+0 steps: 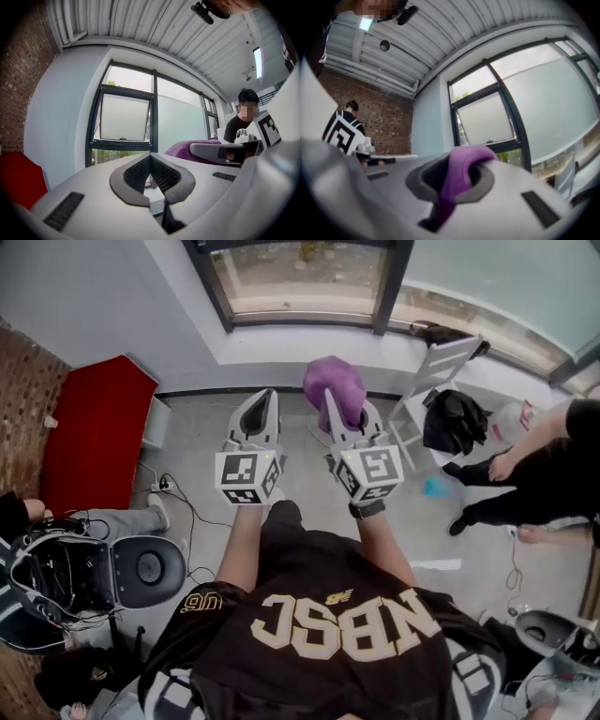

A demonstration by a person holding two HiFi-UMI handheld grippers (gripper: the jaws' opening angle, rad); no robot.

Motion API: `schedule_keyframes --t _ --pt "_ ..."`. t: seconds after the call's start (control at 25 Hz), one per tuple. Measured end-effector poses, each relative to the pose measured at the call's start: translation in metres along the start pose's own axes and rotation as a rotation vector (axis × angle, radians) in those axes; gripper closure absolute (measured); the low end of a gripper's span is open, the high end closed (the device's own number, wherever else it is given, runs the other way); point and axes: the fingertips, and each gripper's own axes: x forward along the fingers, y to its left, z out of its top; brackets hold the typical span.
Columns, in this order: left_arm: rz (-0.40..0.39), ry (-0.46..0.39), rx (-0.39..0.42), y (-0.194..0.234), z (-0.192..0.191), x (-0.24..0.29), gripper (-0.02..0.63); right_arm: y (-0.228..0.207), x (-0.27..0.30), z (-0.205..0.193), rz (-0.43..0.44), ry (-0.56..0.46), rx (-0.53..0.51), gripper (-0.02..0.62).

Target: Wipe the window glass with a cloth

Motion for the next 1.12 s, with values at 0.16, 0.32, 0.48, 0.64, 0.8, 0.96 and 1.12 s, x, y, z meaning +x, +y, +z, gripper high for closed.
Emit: schedule_keyframes --t 0.16,0.32,0.48,0.64,0.8,0.96,1.12 --pt "-0.018 0.009 0.003 0.031 -0.008 0.046 0.586 -0.024 0.046 -0.015 -0.023 0.021 0.017 0.560" --pt "-0.041 0.020 -0.015 0.078 -0.023 0.111 0.587 -0.049 0.108 -0.036 -0.050 0.047 0.009 0.560" --pt "-0.087 -0.006 -0.036 0.141 -0.035 0.204 0.587 -0.080 0.198 -0.059 -0.067 0.051 -0.001 0.560" --pt "-0.112 -0.007 -0.027 0.205 -0.036 0.293 0.587 -0.106 0.304 -0.067 -0.071 0.046 -0.002 0.560" --pt "-0.112 0.011 -0.053 0.281 -0.030 0.372 0.586 -0.125 0.415 -0.070 -0.064 0.046 0.027 0.560" --pt "-0.088 0.020 -0.078 0.349 -0.033 0.434 0.586 -0.139 0.503 -0.076 -0.039 0.061 0.028 0.560" --pt "-0.080 0.035 -0.091 0.382 -0.046 0.469 0.587 -0.157 0.543 -0.093 -0.035 0.098 0.040 0.560"
